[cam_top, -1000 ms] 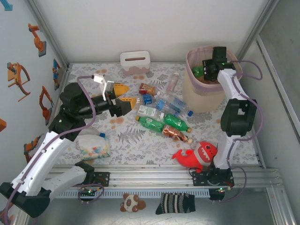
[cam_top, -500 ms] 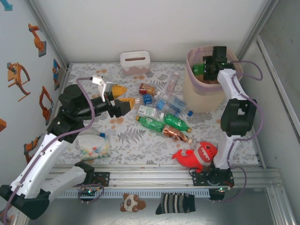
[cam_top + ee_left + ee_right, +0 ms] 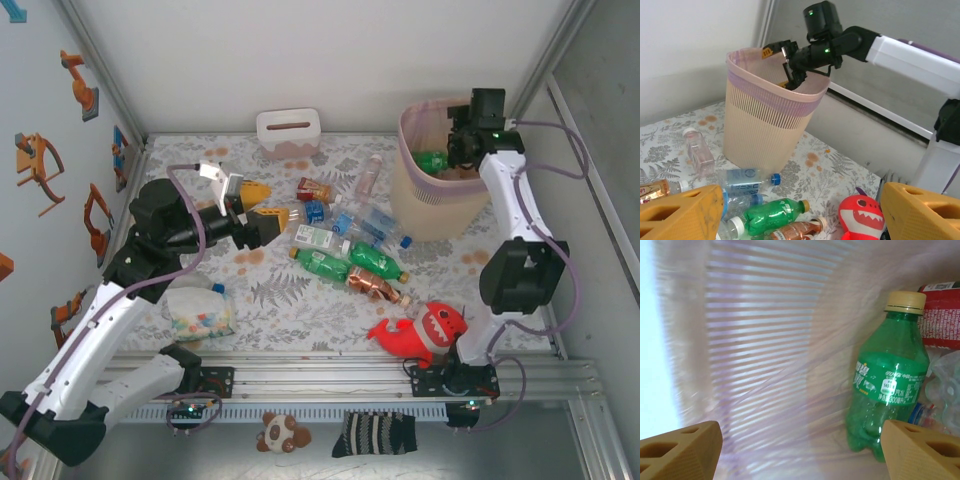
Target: Put the plastic bottles in the bin
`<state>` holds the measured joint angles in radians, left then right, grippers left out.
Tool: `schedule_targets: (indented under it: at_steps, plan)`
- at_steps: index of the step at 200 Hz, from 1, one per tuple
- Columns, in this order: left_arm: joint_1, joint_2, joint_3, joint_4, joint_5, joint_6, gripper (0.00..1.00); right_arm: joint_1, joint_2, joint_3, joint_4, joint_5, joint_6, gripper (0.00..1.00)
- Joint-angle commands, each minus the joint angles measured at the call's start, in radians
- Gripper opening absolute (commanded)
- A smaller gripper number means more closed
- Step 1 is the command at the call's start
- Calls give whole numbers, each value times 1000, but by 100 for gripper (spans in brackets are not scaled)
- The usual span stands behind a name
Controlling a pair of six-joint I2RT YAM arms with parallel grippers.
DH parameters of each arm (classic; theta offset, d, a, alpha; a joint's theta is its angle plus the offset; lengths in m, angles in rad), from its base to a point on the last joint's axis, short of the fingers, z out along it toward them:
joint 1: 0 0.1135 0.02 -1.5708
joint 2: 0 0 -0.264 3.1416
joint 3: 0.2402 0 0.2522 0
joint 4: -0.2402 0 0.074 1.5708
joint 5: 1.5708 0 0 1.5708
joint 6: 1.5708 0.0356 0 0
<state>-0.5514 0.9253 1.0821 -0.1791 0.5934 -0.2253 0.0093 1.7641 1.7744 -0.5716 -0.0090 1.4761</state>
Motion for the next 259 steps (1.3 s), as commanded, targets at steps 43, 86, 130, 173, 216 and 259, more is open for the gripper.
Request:
schedule_targets:
  at_steps: [43,86,130,173,216,259]
  plan:
    - [-7,3,-31,41,-3,-29,81,-5,-122,-53,-33,49,-167,78]
    - [-7,39,-28,58,-4,-37,82,-4,-226,-115,18,36,-541,73]
    - [-7,88,-28,74,-12,-44,81,-3,-353,-176,70,-185,-990,70]
    - [-7,107,-29,57,-70,-50,81,-3,-415,-166,-47,-454,-1373,63]
    - [8,132,10,-57,-176,-28,82,12,-478,-165,-186,-579,-1620,59]
    - [72,154,58,-152,-160,0,82,103,-531,-209,-335,-552,-1845,59]
